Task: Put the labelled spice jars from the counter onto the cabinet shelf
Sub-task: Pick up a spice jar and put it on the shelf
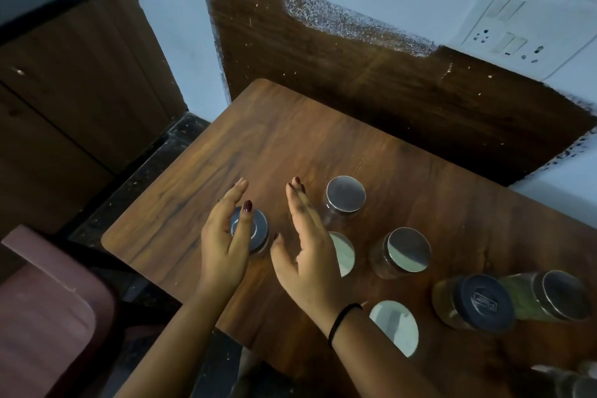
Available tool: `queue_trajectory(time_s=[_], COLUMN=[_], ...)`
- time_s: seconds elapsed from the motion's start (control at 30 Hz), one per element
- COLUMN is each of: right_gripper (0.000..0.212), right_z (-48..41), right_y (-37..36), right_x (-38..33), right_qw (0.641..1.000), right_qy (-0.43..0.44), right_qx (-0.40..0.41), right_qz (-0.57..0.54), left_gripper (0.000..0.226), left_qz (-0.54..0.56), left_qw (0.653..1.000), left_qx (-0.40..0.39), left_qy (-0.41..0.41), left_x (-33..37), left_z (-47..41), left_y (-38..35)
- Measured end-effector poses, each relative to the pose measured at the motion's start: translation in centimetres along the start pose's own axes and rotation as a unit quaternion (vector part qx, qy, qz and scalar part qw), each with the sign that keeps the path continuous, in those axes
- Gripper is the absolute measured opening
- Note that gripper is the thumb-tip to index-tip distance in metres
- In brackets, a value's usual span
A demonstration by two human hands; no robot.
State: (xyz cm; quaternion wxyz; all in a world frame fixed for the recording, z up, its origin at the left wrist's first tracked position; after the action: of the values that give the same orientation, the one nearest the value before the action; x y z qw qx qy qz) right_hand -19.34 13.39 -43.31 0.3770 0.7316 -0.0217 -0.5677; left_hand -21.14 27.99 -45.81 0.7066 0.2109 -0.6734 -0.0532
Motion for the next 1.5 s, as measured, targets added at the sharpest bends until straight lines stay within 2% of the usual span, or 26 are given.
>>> queue_trajectory(time_s=[0.4, 0.67, 0.8, 1.07, 1.33, 1.5], right_gripper=[0.078, 0.095, 0.098, 0.100, 0.095, 0.092], right_z=[-1.0, -1.4, -1.5, -2.3, -2.5, -2.4], right_y=[-5.2, -7.5, -8.4, -9.1, -8.7, -6.1], right_x=[2.4, 3.9, 4.4, 5.9, 5.5, 4.1], right_qw=[0.992, 0.976, 0.981, 0.983, 0.994, 0.996], right_qy=[-0.073, -0.107, -0.101, -0.127, -0.088, -0.067], right_qx=[-0.097, -0.188, -0.162, -0.126, -0.056, -0.025], right_qz=[-0.044, 0.033, 0.015, -0.031, -0.022, -0.059], left_gripper=[0.044, 0.050, 0.061, 0.062, 0.040, 0.050], left_qz=[-0.028, -0.025, -0.022, 0.043, 0.095, 0.160], left_qw=[0.998, 0.996, 0.995, 0.995, 0.991, 0.985], left_qx=[-0.024, -0.049, -0.050, -0.056, -0.068, -0.048], left_qy=[0.056, 0.066, 0.085, 0.076, 0.066, 0.045], left_x=[-6.2, -8.9, -9.9, -10.5, -9.8, -8.3], left_z=[0.2, 0.6, 1.0, 0.8, 0.6, 0.4], left_y=[1.4, 1.0, 0.6, 0.3, 0.9, 2.6])
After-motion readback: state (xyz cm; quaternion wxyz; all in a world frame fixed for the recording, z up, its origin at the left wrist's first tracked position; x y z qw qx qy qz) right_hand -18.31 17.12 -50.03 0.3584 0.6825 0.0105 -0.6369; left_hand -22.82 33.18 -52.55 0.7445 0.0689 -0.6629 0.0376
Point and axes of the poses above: each hand's wrist, its own z-axis away from the middle knuckle, its own y-axis out of the back of the hand, x = y × z, the point moved 5 cm from there along -z, towards the middle knuckle, and after that the axes turned 15 degrees about -x, right-handed, at the moved point
